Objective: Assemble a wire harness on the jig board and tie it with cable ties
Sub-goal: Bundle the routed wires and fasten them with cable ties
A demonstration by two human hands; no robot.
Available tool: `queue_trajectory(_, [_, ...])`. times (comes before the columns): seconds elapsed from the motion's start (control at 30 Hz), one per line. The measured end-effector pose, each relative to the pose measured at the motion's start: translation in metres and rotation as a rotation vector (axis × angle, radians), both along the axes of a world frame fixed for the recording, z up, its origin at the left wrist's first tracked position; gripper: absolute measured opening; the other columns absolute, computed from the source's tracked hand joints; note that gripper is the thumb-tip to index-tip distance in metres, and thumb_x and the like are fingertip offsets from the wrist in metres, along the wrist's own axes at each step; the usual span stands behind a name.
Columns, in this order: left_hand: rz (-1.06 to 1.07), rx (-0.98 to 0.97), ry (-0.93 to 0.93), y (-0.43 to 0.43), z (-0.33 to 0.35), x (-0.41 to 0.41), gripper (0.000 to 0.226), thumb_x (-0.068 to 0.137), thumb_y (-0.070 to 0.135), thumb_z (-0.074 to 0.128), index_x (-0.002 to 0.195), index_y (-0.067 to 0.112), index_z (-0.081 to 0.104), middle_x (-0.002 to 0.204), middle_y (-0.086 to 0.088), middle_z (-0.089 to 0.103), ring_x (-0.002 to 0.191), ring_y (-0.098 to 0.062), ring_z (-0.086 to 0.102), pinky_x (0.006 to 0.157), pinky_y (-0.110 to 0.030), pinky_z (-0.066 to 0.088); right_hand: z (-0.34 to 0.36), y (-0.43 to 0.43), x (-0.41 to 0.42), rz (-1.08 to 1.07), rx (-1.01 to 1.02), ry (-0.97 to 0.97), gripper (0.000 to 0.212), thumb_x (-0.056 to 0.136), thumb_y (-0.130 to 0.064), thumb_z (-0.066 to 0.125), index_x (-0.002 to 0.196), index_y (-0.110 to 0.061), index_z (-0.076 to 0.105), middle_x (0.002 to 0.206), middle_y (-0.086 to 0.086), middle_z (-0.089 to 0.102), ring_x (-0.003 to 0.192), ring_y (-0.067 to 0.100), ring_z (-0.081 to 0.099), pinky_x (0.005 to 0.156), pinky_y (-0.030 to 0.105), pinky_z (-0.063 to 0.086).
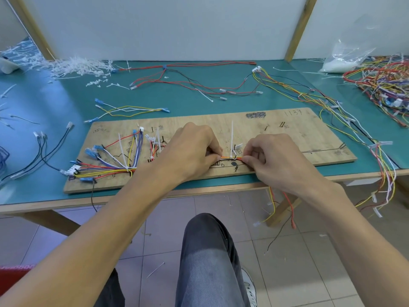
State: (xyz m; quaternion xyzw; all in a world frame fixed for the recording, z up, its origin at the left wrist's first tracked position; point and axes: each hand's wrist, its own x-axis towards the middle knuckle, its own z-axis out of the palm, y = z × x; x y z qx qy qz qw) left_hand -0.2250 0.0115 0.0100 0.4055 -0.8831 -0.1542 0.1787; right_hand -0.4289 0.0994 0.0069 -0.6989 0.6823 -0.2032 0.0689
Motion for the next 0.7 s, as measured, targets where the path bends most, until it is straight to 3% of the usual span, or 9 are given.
queue_trajectory(0.13, [-0.005,-0.001,-0.004,0.002,0.001,0.000,0.009,0.088,0.027,0.080,0.096,0.028,0.084,0.101,0.016,0.079,0.099,-0.008,0.072,0.093,-0.031,0.056,0.002,-0.004,0.008,-0.119,0.056,0.141,0.011,0.091,-0.028,0.070,0.081,-0.027,0.065,0.080,-0.009,0.063,0.086,0.023,0.059,0.066,0.035,0.045])
queue_trajectory(0.43, [-0.043,0.026,-0.028,0.001,0.005,0.004,0.014,0.088,0.023,0.077,0.100,0.026,0.084,0.105,0.018,0.078,0.097,0.000,0.071,0.087,-0.017,0.050,0.007,-0.005,0.017,-0.311,0.053,0.159,0.012,0.086,-0.031,0.076,0.077,-0.027,0.068,0.086,-0.001,0.067,0.087,0.031,0.062,0.071,0.035,0.043])
queue_trajectory(0.57, [-0.094,0.039,-0.080,0.001,0.008,0.006,0.022,0.086,0.017,0.073,0.104,0.024,0.084,0.111,0.016,0.078,0.107,-0.005,0.071,0.097,-0.025,0.054,0.007,0.002,0.016,-0.319,0.011,0.127,0.006,0.085,-0.029,0.079,0.081,-0.027,0.074,0.084,-0.001,0.070,0.087,0.032,0.064,0.068,0.034,0.043])
queue_trajectory(0.7, [-0.104,-0.029,-0.185,0.003,0.002,0.004,0.022,0.098,0.024,0.063,0.105,0.018,0.082,0.113,-0.002,0.079,0.108,-0.029,0.071,0.093,-0.040,0.057,0.012,0.006,0.019,-0.331,0.019,0.154,0.004,0.084,-0.027,0.078,0.081,-0.029,0.077,0.086,-0.001,0.071,0.088,0.032,0.064,0.067,0.034,0.041])
